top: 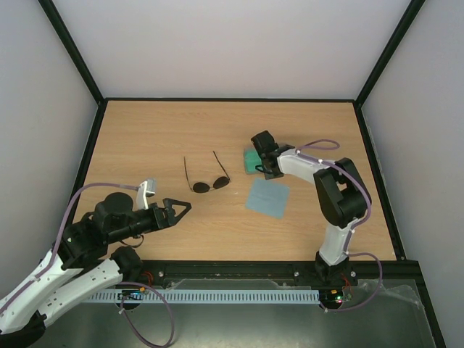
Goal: Organize the sunglasses
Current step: Adjust the sunglasses case at the center of the board.
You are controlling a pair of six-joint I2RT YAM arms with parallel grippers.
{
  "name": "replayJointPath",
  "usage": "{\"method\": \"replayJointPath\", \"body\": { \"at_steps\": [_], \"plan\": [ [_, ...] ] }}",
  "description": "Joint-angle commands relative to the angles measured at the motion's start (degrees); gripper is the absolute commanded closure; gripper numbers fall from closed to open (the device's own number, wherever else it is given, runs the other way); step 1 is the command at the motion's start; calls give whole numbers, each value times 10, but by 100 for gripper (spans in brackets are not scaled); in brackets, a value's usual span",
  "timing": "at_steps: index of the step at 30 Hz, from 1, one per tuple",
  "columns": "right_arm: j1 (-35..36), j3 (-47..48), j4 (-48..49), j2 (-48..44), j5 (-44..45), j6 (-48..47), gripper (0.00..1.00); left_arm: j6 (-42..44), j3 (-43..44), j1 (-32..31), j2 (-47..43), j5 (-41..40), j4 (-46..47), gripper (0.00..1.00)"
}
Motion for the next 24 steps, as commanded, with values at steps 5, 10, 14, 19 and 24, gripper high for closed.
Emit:
{"method": "replayJointPath", "body": {
  "at_steps": [5,10,14,19,24],
  "plan": [
    [6,-35,12,-72,37,-31,93,4,-8,2,8,8,18,1],
    [8,-142,80,-206,49,-124,59,23,-1,3,21,4,15,1],
    [8,-220,114,-348,28,-295,35,35,-3,3,33,-5,18,1],
    [8,-234,30,-419,-101,-441,29,48,-32,3,58,1,62,1],
    [8,-271,-36,-428,-212,-508,33,66,-45,3,109,-6,98,1]
  ]
}}
